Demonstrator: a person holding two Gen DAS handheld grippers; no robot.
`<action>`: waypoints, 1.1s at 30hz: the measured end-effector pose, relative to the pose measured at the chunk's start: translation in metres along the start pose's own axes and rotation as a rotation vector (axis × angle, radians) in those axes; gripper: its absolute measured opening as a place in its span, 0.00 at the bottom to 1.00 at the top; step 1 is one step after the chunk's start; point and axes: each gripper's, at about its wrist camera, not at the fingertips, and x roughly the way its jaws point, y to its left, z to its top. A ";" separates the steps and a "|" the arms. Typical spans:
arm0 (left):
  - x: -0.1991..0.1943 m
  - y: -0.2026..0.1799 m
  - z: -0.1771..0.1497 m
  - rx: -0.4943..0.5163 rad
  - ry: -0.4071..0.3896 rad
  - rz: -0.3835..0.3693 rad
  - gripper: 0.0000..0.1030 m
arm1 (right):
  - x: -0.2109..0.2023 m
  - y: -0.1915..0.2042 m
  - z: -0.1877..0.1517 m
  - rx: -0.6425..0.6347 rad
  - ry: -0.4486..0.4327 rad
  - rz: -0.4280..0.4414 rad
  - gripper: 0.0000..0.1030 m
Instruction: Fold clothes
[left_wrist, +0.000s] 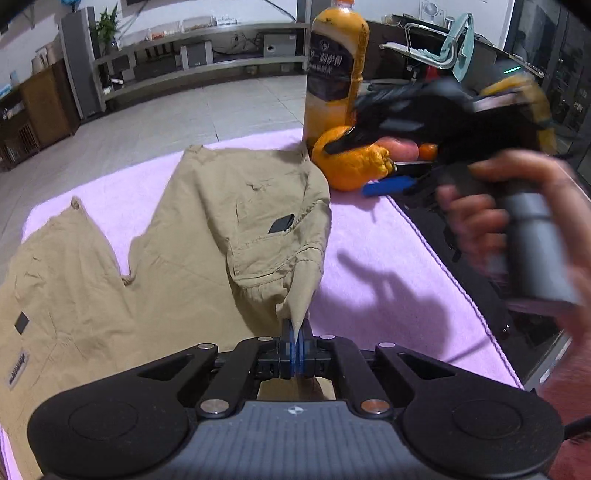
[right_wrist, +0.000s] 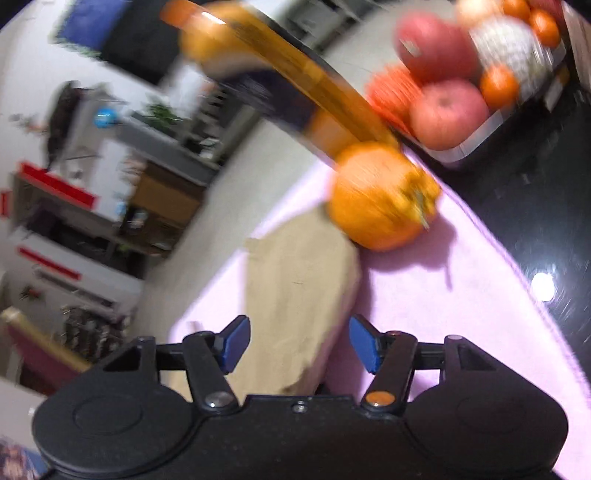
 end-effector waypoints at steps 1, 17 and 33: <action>0.002 0.000 -0.001 0.002 0.002 -0.008 0.03 | 0.015 -0.007 0.001 0.029 0.018 -0.010 0.57; 0.023 0.035 -0.030 -0.112 -0.012 -0.249 0.03 | 0.030 0.068 -0.030 -0.225 -0.203 -0.112 0.03; -0.101 0.255 -0.142 -0.598 -0.211 -0.229 0.02 | 0.091 0.358 -0.201 -0.872 -0.149 -0.191 0.03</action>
